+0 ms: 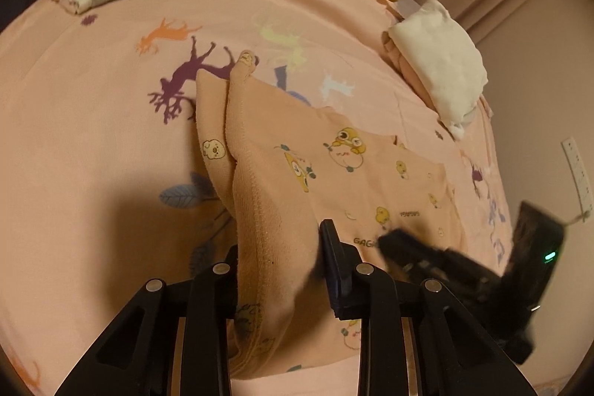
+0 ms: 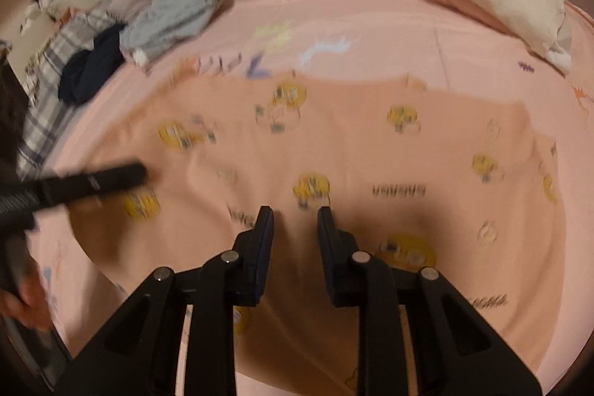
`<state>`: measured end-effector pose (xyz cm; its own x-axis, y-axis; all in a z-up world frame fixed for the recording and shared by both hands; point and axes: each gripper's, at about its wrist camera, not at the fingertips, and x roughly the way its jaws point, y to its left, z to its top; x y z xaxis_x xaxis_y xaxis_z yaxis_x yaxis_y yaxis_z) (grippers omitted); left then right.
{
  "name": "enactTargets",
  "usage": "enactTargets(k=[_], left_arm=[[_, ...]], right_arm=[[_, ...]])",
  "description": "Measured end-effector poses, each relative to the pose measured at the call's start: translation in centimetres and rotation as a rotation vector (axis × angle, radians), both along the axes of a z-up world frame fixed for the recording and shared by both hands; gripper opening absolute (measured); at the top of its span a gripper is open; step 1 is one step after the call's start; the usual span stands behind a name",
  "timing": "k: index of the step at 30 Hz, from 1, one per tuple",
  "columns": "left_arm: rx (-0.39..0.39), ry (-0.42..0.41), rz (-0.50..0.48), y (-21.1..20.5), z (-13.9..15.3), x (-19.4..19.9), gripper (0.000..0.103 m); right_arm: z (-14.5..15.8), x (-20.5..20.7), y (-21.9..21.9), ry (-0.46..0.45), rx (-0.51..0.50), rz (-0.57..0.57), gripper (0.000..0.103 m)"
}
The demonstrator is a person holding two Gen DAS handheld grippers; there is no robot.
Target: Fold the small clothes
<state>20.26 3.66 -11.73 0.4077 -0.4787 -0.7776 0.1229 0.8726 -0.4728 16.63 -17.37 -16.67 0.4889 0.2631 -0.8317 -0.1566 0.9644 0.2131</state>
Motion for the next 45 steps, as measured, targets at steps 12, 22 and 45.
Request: enactTargets(k=[12, 22, 45], left_arm=[[0.053, -0.056, -0.037, -2.3, 2.2, -0.9, 0.027], [0.093, -0.109, -0.123, -6.3, 4.4, -1.4, 0.023], [-0.018, 0.027, -0.243, -5.6, 0.1, -3.5, 0.023]], right_arm=[[-0.6, -3.1, 1.2, -0.012, -0.001, 0.046, 0.026], [1.7, -3.7, -5.9, -0.022, 0.398, -0.117, 0.062], [-2.3, 4.6, -5.7, 0.215, 0.6, -0.184, 0.077]])
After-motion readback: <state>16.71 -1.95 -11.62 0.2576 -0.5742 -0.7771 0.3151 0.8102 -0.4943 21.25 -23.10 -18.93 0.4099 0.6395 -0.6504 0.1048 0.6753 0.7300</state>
